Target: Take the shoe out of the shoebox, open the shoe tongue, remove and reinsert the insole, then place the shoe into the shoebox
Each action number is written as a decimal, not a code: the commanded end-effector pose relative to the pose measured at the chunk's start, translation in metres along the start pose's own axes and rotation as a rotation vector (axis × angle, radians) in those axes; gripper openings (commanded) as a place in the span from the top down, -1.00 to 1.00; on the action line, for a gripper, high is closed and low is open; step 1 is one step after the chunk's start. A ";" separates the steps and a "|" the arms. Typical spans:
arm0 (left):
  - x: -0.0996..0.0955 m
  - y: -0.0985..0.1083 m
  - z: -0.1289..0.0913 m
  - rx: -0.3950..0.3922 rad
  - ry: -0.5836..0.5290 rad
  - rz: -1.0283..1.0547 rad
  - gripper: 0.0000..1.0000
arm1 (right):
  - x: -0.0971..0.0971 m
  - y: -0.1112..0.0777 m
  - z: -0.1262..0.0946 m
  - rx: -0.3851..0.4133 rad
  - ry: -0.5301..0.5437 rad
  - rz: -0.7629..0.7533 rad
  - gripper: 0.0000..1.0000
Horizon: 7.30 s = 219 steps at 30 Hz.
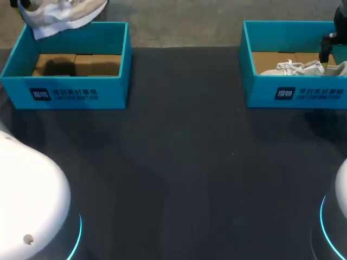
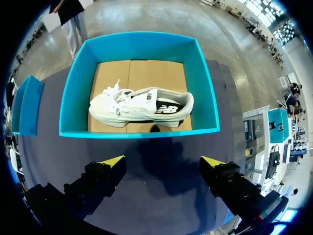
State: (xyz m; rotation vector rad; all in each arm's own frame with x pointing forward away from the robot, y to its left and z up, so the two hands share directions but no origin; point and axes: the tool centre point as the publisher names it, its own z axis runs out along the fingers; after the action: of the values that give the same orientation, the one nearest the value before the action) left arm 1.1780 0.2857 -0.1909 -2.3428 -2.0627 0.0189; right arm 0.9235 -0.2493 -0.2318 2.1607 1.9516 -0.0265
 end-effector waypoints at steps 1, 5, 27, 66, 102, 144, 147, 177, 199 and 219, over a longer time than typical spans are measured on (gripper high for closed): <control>-0.003 -0.017 -0.031 -0.043 0.014 0.000 1.00 | 0.000 -0.001 0.000 -0.001 0.001 0.001 -1.00; -0.005 -0.017 -0.038 -0.055 0.020 -0.039 1.00 | 0.000 -0.001 0.000 -0.001 0.001 0.001 -1.00; -0.005 -0.017 -0.038 -0.055 0.020 -0.039 1.00 | 0.000 -0.001 0.000 -0.001 0.001 0.001 -1.00; -0.134 -0.185 -0.059 -0.089 0.114 -0.007 1.00 | 0.000 -0.001 0.000 -0.001 0.001 0.001 -1.00; -0.252 -0.297 -0.057 -0.054 0.123 -0.010 1.00 | 0.000 -0.001 0.000 -0.001 0.001 0.001 -1.00; -0.323 -0.386 0.018 -0.004 0.077 0.025 1.00 | 0.000 -0.001 0.000 -0.001 0.001 0.001 -1.00; -0.327 -0.380 0.033 0.002 0.078 0.029 1.00 | 0.000 -0.001 0.000 -0.001 0.001 0.001 -1.00; -0.349 -0.346 0.154 0.045 0.228 -0.026 1.00 | 0.000 -0.001 0.000 -0.001 0.001 0.001 -1.00; -0.365 -0.350 0.189 0.047 0.300 -0.015 0.18 | 0.000 -0.001 0.000 -0.001 0.001 0.001 -1.00; -0.357 -0.363 0.124 0.017 0.084 -0.251 -1.00 | 0.000 -0.001 0.000 -0.001 0.001 0.001 -1.00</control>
State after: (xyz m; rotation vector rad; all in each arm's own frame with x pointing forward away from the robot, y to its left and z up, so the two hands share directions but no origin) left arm 0.7760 -0.0374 -0.3207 -2.0072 -2.2137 -0.1350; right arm 0.9232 -0.2494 -0.2318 2.1604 1.9513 -0.0264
